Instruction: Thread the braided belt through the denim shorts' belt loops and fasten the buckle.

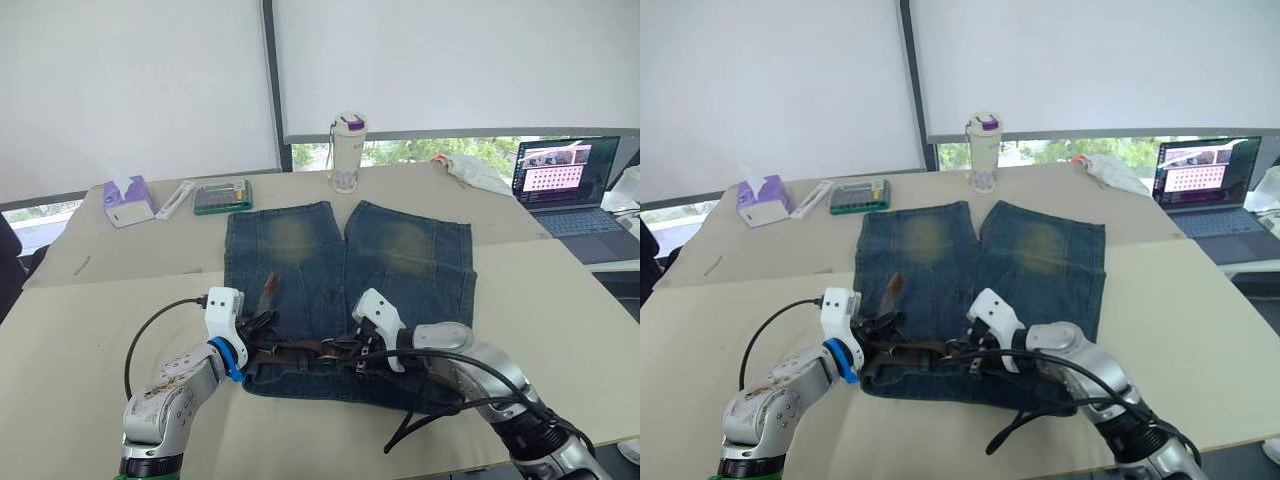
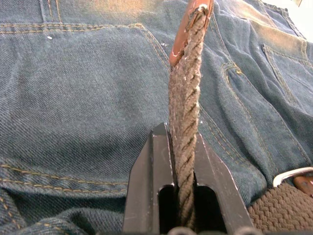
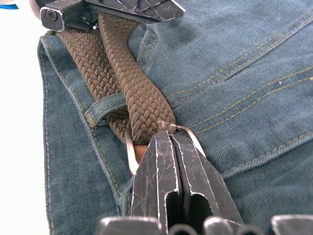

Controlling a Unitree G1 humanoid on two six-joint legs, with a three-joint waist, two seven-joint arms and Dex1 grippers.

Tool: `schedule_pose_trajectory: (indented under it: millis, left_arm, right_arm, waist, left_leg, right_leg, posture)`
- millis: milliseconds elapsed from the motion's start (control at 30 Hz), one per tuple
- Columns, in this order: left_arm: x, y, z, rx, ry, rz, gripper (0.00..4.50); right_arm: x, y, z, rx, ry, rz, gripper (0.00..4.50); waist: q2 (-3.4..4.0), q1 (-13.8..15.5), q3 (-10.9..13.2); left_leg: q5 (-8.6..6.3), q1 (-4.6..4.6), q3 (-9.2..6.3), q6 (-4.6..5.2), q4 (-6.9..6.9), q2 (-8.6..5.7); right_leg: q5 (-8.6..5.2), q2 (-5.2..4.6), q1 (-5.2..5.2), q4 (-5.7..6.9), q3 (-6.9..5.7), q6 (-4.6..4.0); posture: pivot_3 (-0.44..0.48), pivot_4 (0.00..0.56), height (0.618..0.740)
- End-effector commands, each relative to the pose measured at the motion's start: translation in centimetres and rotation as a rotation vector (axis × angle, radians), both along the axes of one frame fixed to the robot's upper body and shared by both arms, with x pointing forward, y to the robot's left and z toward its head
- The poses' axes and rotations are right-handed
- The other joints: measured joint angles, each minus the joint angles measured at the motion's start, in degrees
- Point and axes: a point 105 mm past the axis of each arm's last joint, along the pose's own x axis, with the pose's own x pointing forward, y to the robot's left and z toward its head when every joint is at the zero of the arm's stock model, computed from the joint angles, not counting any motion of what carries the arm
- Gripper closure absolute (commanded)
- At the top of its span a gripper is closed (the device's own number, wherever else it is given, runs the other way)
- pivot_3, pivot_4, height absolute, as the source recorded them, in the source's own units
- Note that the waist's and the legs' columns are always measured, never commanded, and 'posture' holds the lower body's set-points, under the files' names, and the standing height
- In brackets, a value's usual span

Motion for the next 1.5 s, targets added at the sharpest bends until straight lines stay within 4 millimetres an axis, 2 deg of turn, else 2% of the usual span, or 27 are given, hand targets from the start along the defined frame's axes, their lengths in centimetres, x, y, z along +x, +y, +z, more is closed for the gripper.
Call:
schedule_pose_trajectory:
  millis: [33,167,467,633,833,1067,1133,1200,1233,1267,1400,1500]
  left_arm:
    - [0.5,0.8,1.1,-0.007,-0.052,0.046,4.50]
    - [1.0,0.9,1.8,-0.034,-0.076,0.069,4.50]
    - [2.3,0.7,4.4,-0.088,-0.153,0.089,4.50]
    - [2.6,0.1,5.2,-0.104,-0.173,0.069,4.50]
    - [3.4,-1.4,6.5,-0.131,-0.206,0.025,4.50]
    - [3.8,-6.3,8.2,-0.198,-0.232,-0.162,4.50]
    - [4.3,-8.4,8.7,-0.236,-0.232,-0.232,4.50]
    - [4.5,-9.8,9.1,-0.265,-0.232,-0.281,4.50]
    - [4.5,-10.9,9.3,-0.286,-0.226,-0.328,4.50]
    - [4.4,-12.1,9.3,-0.299,-0.211,-0.387,4.50]
    - [4.1,-15.4,8.1,-0.304,-0.135,-0.532,4.50]
    - [4.0,-17.2,5.1,-0.187,-0.045,-0.592,4.50]
  right_arm:
    - [-1.4,-0.2,-3.9,-0.104,0.121,0.034,4.48]
    - [-1.7,0.0,-4.8,-0.135,0.147,0.068,4.48]
    - [-3.0,-0.9,-7.0,-0.233,0.190,0.124,4.48]
    - [-3.4,-1.0,-7.8,-0.266,0.207,0.146,4.48]
    - [-3.4,-1.3,-8.7,-0.333,0.213,0.169,4.48]
    - [-3.4,-1.4,-9.4,-0.405,0.197,0.228,4.48]
    - [-3.5,-1.2,-9.5,-0.409,0.198,0.238,4.48]
    - [-3.6,-1.2,-9.6,-0.414,0.198,0.243,4.48]
    - [-3.7,-1.2,-9.6,-0.414,0.201,0.243,4.48]
    - [-3.9,-1.3,-9.7,-0.416,0.204,0.242,4.48]
    - [-4.4,-1.6,-9.9,-0.397,0.223,0.215,4.48]
    - [-4.6,-1.8,-9.9,-0.382,0.221,0.179,4.48]
  waist:
    - [-0.03,-0.1,-0.1]
    - [-0.12,-0.2,-0.2]
    - [-0.32,-0.5,-0.7]
    - [-0.28,-0.6,-0.8]
    - [-0.28,-0.6,-0.8]
    - [-0.24,-0.7,-0.9]
    - [-0.23,-0.7,-0.9]
    - [-0.24,-0.7,-0.9]
    - [-0.24,-0.7,-0.9]
    - [-0.24,-0.7,-0.9]
    - [-0.17,-0.7,-1.0]
    - [-0.31,-0.5,-1.1]
  left_leg:
    - [0.00,0.01,0.00,0.00,-0.02,0.00]
    - [0.11,0.14,0.02,-0.19,-0.16,0.01]
    - [0.14,0.26,0.02,-0.25,-0.34,0.01]
    - [0.16,0.31,0.00,-0.30,-0.36,0.02]
    - [0.08,0.75,-0.11,-0.21,-0.45,0.03]
    - [0.11,0.82,-0.12,-0.32,-0.45,0.01]
    - [0.09,0.91,-0.14,-0.31,-0.46,0.01]
    - [-0.02,1.17,-0.16,-0.21,-0.46,0.01]
    - [-0.23,1.26,-0.18,0.10,-0.47,0.01]
    - [-0.30,1.41,-0.18,0.14,-0.46,0.00]
    - [-0.07,1.47,-0.19,-0.28,-0.46,-0.01]
    - [-0.14,1.44,-0.24,-0.23,-0.46,-0.02]
  right_leg:
    - [0.00,0.00,0.00,0.00,0.01,0.00]
    - [-0.01,0.01,0.05,-0.02,0.01,-0.02]
    - [-0.04,0.02,0.13,-0.10,0.00,-0.03]
    - [-0.05,0.02,0.23,-0.20,0.00,-0.02]
    - [-0.07,0.05,0.92,-0.66,-0.19,0.00]
    - [-0.08,0.06,1.09,-0.71,-0.23,0.02]
    - [-0.13,0.05,1.34,-0.74,-0.26,0.10]
    - [-0.31,0.03,1.76,-0.78,-0.30,0.33]
    - [-0.58,0.01,1.82,-0.76,-0.31,0.74]
    - [-0.59,0.01,1.85,-0.76,-0.30,0.75]
    - [-0.59,0.00,1.80,-0.76,-0.30,0.73]
    - [-0.60,-0.06,1.84,-0.78,-0.29,0.73]
  posture:
    - [0.000,0.150,0.740]
    - [0.000,0.150,0.740]
    - [0.000,0.150,0.740]
    - [0.000,0.150,0.740]
    - [0.000,0.150,0.740]
    - [0.000,0.150,0.740]
    - [0.000,0.150,0.740]
    - [0.000,0.150,0.740]
    - [0.000,0.150,0.740]
    - [0.000,0.150,0.740]
    - [0.000,0.150,0.740]
    - [0.000,0.150,0.740]
